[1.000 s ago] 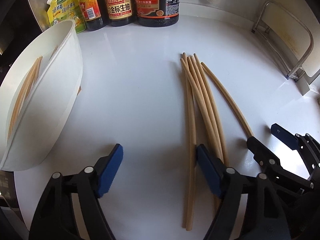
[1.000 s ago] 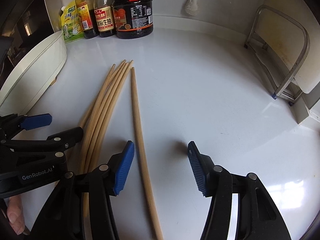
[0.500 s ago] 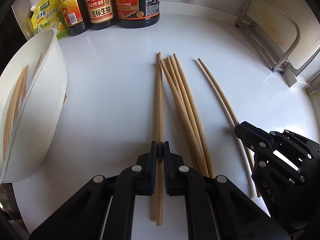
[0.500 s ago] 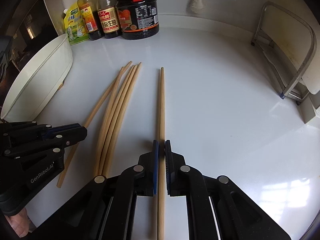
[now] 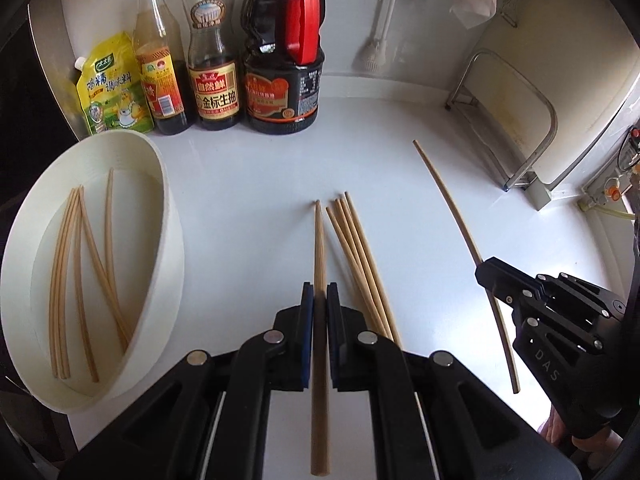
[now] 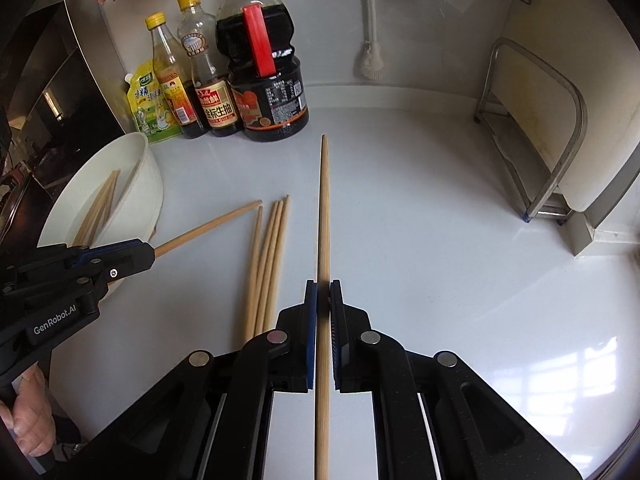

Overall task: Organize utensils
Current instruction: 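Carry the chopstick with the right tool into the basin and release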

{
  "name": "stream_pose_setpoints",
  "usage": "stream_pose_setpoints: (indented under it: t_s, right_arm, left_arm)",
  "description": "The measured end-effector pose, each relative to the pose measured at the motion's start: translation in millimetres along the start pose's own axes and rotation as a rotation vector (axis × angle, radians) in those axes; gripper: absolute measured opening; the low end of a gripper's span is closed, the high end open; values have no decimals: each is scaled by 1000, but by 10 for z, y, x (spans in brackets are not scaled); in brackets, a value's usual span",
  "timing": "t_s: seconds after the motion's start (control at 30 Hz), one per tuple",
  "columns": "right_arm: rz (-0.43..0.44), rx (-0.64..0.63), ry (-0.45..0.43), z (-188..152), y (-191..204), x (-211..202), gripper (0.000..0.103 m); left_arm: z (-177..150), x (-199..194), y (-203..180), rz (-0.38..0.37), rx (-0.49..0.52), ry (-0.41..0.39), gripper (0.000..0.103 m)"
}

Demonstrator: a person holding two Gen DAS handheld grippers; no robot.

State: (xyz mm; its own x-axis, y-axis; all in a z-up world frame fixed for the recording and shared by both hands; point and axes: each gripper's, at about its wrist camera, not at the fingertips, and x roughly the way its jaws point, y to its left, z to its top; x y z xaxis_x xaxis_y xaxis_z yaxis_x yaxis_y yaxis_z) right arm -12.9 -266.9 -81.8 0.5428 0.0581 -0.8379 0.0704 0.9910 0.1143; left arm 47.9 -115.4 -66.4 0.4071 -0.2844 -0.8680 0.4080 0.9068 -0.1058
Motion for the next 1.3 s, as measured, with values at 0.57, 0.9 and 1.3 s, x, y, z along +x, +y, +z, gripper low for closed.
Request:
stream_pose_setpoints:
  t_s: [0.57, 0.9, 1.3]
  right_arm:
    - [88, -56, -118, 606, 844, -246, 6]
    - [207, -116, -78, 970, 1691, 115, 6]
    - [262, -191, 34, 1054, 2491, 625, 6]
  left_arm:
    - [703, -1134, 716, -61, -19, -270, 7]
    - [903, -1185, 1642, 65, -62, -334, 7]
    - [820, -741, 2393, 147, -90, -302, 7]
